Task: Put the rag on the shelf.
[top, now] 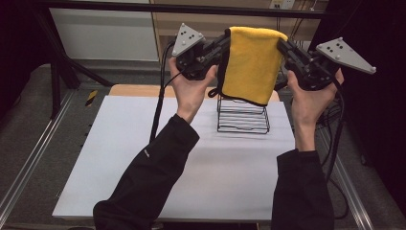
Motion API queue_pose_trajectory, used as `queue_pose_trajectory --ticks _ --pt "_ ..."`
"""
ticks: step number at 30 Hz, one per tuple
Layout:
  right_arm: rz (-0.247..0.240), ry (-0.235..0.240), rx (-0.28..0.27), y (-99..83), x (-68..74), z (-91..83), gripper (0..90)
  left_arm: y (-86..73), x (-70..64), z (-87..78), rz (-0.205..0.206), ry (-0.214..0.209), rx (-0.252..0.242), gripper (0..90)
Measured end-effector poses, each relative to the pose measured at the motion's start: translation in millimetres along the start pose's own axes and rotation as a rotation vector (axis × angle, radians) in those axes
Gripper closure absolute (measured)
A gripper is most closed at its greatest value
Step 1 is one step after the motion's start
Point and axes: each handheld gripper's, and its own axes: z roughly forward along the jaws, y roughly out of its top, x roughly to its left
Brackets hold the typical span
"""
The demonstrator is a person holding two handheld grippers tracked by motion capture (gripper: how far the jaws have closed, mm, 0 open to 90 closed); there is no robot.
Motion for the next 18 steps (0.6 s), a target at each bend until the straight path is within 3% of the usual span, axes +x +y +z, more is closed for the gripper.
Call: queue_pose_trajectory --ticks 18 --pt "0.013 -0.023 -0.013 19.3 -24.7 26.2 84.4 23.3 3.2 28.2 0.013 0.024 -0.011 81.9"
